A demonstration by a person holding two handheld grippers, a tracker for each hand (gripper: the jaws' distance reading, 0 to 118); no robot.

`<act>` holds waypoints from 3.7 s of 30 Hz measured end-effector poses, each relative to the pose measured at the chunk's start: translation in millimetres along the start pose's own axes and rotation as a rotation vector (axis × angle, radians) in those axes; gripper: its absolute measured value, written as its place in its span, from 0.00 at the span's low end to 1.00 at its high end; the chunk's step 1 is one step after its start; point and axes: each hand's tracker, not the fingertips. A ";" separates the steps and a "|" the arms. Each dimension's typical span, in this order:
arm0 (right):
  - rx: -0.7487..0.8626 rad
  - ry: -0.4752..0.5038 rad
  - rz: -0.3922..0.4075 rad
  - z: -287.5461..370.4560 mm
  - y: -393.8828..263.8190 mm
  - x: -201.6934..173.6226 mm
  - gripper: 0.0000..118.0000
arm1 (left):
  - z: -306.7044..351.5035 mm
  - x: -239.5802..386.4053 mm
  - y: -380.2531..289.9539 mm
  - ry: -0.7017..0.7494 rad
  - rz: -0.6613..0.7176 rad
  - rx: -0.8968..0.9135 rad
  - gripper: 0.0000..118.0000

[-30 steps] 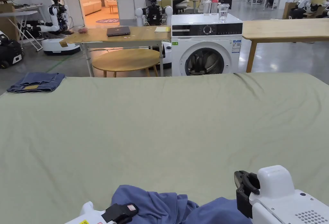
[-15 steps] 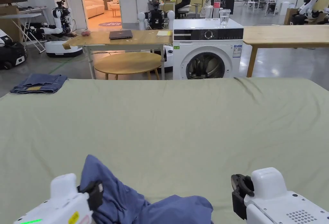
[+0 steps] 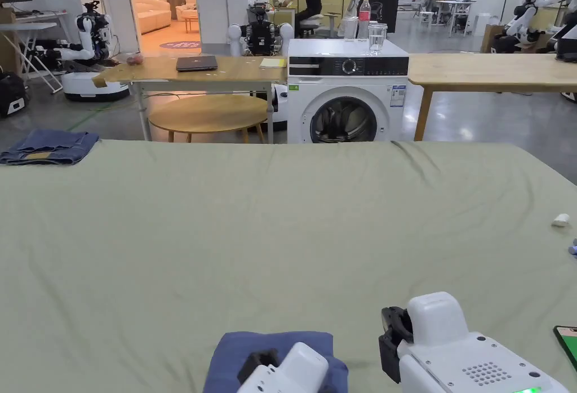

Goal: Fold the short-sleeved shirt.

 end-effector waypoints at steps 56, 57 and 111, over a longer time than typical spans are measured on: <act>-0.341 0.307 -0.424 -80.7 -78.6 -13.4 0.03 | -68.7 -195.7 -121.6 -0.695 1.179 -0.076 0.27; -0.328 0.315 -0.432 -79.0 -77.1 -13.0 0.03 | -63.8 -203.8 -119.9 -0.682 1.149 -0.068 0.26; 0.001 0.034 -0.090 -76.0 77.9 -18.1 0.03 | 107.2 -369.7 -13.4 0.306 0.609 0.331 0.00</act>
